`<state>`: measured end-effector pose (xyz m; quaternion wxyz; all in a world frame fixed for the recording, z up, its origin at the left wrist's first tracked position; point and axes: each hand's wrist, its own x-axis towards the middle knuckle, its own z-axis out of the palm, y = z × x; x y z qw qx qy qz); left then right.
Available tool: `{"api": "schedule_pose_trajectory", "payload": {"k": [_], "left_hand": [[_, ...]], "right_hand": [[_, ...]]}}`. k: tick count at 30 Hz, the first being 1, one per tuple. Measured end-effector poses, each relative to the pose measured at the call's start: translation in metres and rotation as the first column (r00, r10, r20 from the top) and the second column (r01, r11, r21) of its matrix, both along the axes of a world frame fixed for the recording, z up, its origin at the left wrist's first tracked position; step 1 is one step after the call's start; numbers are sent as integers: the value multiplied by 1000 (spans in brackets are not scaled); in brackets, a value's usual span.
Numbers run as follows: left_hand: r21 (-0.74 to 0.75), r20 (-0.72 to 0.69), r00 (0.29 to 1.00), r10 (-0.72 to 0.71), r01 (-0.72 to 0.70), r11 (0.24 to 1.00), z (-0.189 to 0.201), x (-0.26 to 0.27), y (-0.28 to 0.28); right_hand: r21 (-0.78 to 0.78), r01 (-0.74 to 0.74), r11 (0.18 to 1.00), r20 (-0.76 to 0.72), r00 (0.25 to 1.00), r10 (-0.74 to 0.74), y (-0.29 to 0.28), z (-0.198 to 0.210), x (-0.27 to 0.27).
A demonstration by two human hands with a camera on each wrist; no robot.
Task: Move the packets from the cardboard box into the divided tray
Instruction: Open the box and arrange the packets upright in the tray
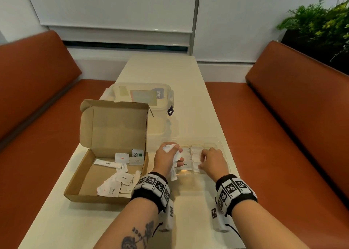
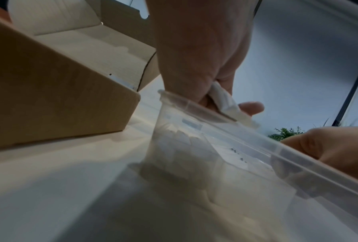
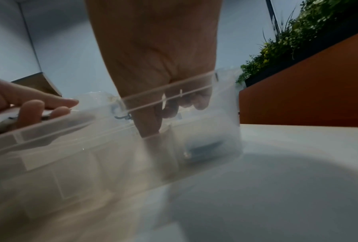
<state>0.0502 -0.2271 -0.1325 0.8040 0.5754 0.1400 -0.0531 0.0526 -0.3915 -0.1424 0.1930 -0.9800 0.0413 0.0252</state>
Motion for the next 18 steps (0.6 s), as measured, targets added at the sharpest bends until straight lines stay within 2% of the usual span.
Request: {"api": "schedule_pose_trajectory", "payload": {"k": [4,8,10,12,13,16,18], "left_hand": [[4,-1,1000,0,0,1000,-1,1,0],[-54,-17,1000,9,-10,999,-1,1,1],[-98,-21,1000,14,-16,995,1,2,1],[-147,-28,999,45,-48,988,7,4,2],[-151,-19,998,57,-59,987,8,4,2],[-124,19,992,126,-122,985,12,5,-1],[-191,23,984,175,-167,967,16,4,-1]], "right_hand": [[-97,-55,994,-1,998,55,2,0,3],[-92,-52,994,20,998,54,4,2,1],[14,-30,999,97,995,28,7,8,0],[191,-35,981,193,981,-2,16,19,-2],[293,-62,954,190,982,6,23,25,-4],[569,-111,815,55,994,97,46,39,-12],[720,-54,692,-40,992,119,55,43,-16]]}}
